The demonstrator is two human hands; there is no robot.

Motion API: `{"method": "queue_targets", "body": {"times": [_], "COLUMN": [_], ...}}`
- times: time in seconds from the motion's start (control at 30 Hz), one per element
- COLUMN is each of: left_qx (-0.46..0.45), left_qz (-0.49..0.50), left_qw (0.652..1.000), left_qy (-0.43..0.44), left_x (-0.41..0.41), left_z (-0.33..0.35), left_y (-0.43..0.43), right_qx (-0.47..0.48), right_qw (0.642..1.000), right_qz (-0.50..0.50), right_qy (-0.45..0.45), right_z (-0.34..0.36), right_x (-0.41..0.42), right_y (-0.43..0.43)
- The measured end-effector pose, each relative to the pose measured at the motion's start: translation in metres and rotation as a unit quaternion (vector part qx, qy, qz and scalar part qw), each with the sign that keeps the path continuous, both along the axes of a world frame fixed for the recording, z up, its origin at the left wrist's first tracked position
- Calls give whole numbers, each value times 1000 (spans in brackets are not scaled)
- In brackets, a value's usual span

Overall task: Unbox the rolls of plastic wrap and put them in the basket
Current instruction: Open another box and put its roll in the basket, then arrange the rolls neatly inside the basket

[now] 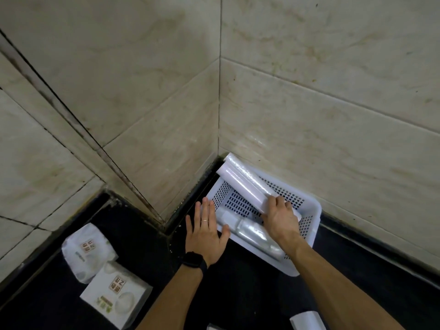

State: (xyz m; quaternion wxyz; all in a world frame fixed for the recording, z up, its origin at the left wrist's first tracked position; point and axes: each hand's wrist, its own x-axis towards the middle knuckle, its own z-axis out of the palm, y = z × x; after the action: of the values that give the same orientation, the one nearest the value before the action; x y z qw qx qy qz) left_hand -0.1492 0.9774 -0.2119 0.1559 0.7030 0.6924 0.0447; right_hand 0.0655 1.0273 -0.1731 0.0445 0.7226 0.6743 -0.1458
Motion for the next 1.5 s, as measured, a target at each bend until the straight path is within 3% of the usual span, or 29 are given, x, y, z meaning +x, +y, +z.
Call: {"method": "queue_targets", "body": {"times": [0.13, 0.27, 0.33, 0.4, 0.47, 0.53, 0.63, 0.73, 0.83, 0.97, 1.1, 1.27, 1.5], "left_qx": [-42, -37, 12, 13, -68, -144, -167, -181, -188, -131, -114, -108, -93], "left_qz": [-8, -25, -38, -16, 75, 189, 350, 366, 328, 302, 297, 319, 295], "left_qw": [999, 999, 999, 989, 940, 853, 777, 762, 760, 766, 743, 693, 734], "left_qy": [30, 24, -18, -145, -327, -464, -495, -502, -529, -552, -589, -637, -604], "left_x": [-1, 5, 24, 55, 89, 119, 143, 141, 126, 99, 72, 45, 23], "left_z": [5, 21, 37, 50, 61, 63, 53, 37, 32, 40, 46, 48, 39], "left_y": [2, 13, 29, 54, 81, 103, 126, 140, 144, 129, 101, 73, 51], "right_qx": [70, 145, 163, 178, 193, 199, 200, 198, 191, 175, 132, 42, 0], "right_qw": [992, 957, 934, 916, 898, 882, 868, 860, 862, 888, 946, 986, 994], "right_qz": [-24, -67, -94, -119, -141, -162, -187, -201, -201, -160, -98, 0, 34], "right_qy": [105, 242, 303, 340, 369, 395, 415, 425, 424, 393, 279, 164, 101], "right_z": [15, 39, 49, 57, 62, 64, 60, 56, 56, 63, 56, 32, 4], "right_x": [16, 48, 63, 75, 83, 89, 98, 102, 104, 96, 78, 55, 38], "right_y": [-11, -30, -45, -60, -73, -85, -100, -106, -103, -78, -30, 18, 32]}}
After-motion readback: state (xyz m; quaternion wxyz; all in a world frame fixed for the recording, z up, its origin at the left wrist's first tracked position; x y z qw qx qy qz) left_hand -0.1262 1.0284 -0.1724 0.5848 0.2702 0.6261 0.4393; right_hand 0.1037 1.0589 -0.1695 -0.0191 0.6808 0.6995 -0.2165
